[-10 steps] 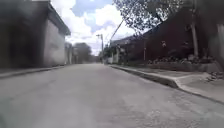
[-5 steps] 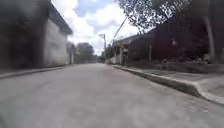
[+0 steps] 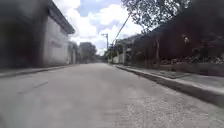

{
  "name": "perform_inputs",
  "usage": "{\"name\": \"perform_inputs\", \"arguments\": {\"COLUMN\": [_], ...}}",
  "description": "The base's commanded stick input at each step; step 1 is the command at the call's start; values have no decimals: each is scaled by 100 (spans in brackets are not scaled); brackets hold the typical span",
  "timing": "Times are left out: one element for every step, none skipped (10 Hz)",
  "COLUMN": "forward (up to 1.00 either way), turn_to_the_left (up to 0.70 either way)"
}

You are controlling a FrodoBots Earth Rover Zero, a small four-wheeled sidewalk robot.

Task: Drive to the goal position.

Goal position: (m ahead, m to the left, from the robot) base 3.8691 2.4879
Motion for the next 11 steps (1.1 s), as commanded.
{"name": "perform_inputs", "arguments": {"forward": [100,100,100,100,100,100,100,100,100,100,100], "turn_to_the_left": [-2,-2,-2,-2,-2,-2,-39,-40,-30,-18,-5]}}
